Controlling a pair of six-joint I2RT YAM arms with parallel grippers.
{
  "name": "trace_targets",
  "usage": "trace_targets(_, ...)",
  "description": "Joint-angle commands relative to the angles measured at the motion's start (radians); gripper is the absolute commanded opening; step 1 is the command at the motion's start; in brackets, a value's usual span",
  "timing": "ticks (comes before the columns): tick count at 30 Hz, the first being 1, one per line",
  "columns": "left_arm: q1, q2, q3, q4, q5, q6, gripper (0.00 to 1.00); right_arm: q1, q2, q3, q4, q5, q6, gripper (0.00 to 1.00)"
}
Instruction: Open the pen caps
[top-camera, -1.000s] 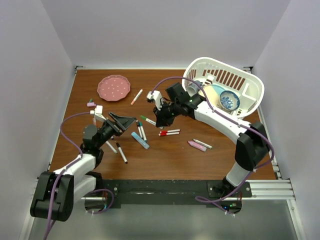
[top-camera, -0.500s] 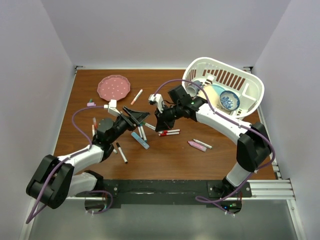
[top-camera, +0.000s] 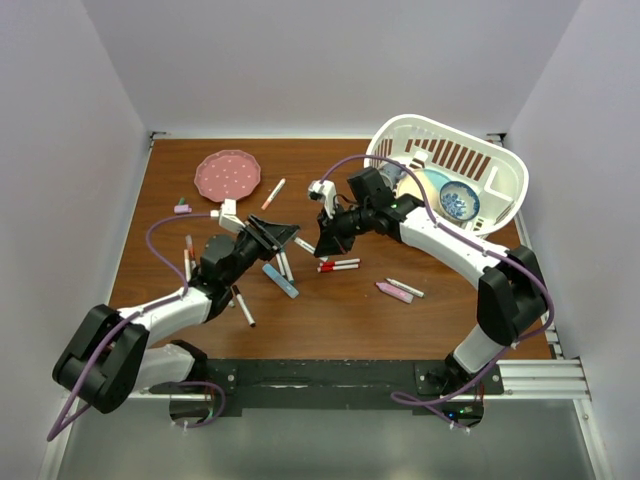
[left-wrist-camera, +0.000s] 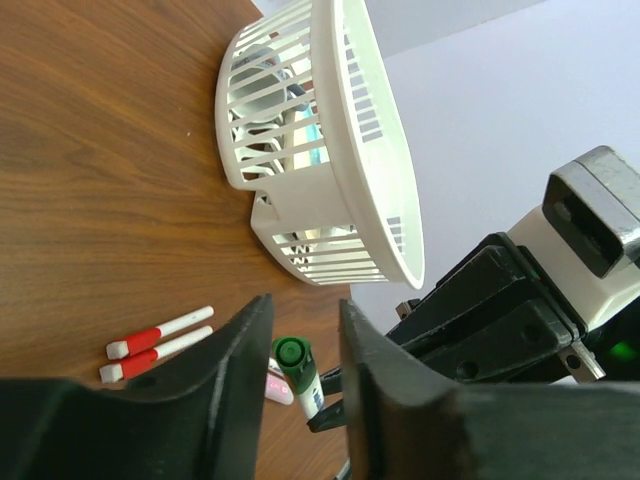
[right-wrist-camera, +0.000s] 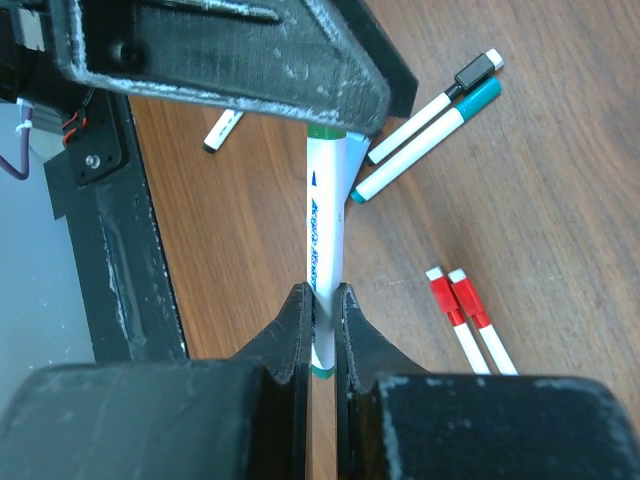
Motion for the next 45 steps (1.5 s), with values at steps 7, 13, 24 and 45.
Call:
trace_targets(7,-0.007,-0.001,0.048,0.014,-0.016,0.031,0.00,0.001,-0.042,-0.028,0.063,-0.042,0.019,0.00)
trace_targets(13,-0.009,0.025,0.053,0.052,0.061,0.054,0.00,0.001,-0.039,-0.036,0.091,-0.074,0.050,0.51)
trace_targets(24,-0.036,0.095,0.101,0.083,0.106,0.072,0.00,0.004,0.001,-0.034,0.141,-0.117,0.142,0.41)
trace_targets(45,0.424,-0.006,0.397,-0.173,0.036,0.111,0.00,0.004,-0.042,-0.117,0.134,-0.160,0.156,0.00)
